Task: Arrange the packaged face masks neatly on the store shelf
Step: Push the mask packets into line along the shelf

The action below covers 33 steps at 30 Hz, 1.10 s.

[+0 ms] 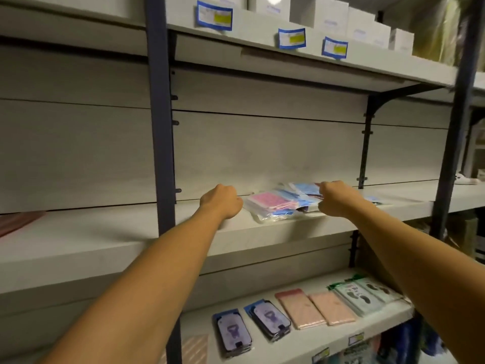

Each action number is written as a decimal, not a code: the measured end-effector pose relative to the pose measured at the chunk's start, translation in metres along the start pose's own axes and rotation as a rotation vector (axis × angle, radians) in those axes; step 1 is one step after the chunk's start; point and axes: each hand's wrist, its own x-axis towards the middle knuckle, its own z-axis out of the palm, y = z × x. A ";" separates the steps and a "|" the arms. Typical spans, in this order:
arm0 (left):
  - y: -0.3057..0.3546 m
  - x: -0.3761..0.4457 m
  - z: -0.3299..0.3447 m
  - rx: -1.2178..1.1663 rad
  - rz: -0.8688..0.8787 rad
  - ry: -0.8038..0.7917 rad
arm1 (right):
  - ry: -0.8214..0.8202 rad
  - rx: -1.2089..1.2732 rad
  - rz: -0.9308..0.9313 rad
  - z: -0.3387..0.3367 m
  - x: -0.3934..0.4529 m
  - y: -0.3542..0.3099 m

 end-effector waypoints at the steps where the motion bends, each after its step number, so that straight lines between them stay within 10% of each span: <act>1: 0.002 0.008 0.004 -0.027 -0.021 -0.019 | 0.004 -0.007 0.012 0.003 0.006 0.005; 16: 0.053 0.093 0.055 -0.383 -0.334 -0.286 | 0.016 -0.011 0.141 0.047 0.097 0.109; 33: 0.068 0.111 0.059 -0.291 -0.583 -0.088 | -0.147 0.188 0.065 0.086 0.186 0.156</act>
